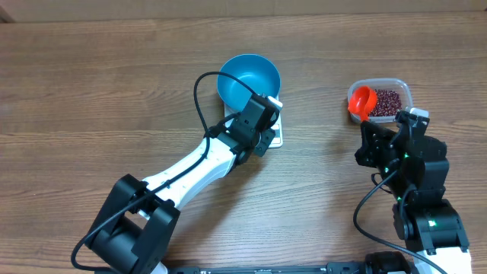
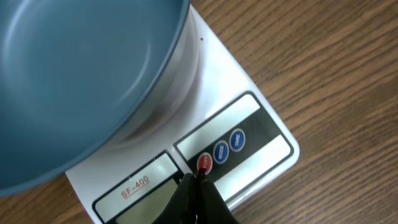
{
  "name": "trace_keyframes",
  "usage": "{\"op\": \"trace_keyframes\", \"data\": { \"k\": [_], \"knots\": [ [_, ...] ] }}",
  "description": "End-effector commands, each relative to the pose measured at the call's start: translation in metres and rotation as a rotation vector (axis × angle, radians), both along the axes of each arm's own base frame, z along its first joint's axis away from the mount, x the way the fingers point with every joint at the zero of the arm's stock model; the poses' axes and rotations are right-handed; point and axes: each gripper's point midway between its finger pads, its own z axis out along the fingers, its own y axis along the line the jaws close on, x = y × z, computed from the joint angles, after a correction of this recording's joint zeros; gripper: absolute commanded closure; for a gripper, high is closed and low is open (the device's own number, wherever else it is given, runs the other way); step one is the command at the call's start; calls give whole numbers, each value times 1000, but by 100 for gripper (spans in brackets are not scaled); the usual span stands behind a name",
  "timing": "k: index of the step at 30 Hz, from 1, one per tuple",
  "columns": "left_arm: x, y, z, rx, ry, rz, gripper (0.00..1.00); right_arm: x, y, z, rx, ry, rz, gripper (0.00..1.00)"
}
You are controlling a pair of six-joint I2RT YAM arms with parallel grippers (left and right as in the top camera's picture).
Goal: Scoop item into bowl and weigh 150g on scale
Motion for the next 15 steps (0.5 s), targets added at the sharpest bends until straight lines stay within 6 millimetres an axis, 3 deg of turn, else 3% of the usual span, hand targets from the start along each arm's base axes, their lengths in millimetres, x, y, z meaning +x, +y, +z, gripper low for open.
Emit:
{"op": "trace_keyframes", "data": {
  "k": [1, 15],
  "knots": [
    [5, -5, 3, 3, -24, -19, 96, 4, -2, 15, -20, -35, 7, 97],
    [4, -4, 0, 8, -17, -19, 96, 11, -3, 0, -41, 16, 13, 97]
  ]
}}
